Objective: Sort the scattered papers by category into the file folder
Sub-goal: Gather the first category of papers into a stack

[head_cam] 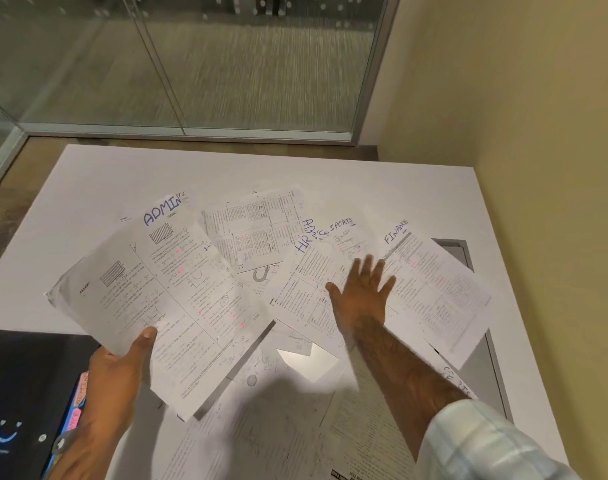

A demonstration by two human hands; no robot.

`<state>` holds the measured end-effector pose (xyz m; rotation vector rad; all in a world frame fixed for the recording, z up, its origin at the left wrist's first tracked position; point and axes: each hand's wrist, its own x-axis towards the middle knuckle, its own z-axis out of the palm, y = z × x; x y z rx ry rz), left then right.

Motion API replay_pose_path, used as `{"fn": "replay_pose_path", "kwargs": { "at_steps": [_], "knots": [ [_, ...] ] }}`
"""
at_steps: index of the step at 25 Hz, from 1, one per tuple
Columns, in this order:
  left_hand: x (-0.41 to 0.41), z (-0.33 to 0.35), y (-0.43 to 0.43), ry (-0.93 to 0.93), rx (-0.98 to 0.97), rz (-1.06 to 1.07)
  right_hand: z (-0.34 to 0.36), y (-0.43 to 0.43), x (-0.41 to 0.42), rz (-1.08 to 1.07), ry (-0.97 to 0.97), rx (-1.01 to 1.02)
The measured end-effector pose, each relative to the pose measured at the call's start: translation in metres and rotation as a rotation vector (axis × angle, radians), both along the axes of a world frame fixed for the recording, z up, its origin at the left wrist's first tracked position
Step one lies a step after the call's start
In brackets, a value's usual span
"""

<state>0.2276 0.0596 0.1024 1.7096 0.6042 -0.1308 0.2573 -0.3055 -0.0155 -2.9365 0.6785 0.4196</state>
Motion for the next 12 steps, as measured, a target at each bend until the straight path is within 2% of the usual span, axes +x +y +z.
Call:
{"fn": "replay_pose_path", "kwargs": {
  "at_steps": [3,4,5,8,10,12],
  "knots": [
    [0.003,0.003,-0.002,0.009,-0.012,0.022,-0.003,0.019,0.001,0.436,-0.063,0.08],
    [0.005,0.004,-0.003,0.011,-0.01,0.027,-0.004,0.024,0.0,0.49,-0.041,0.078],
    [0.006,0.004,-0.003,0.009,-0.011,0.032,-0.005,0.026,-0.001,0.454,-0.025,0.062],
    [0.01,0.007,0.001,-0.005,-0.013,0.049,-0.007,0.03,-0.005,0.173,0.011,0.008],
    [0.012,0.008,0.004,-0.015,-0.023,0.049,-0.004,0.038,-0.003,0.157,-0.003,0.0],
    [0.013,0.011,0.005,-0.028,-0.042,0.055,-0.001,0.056,0.005,0.234,-0.015,0.039]
  ]
}}
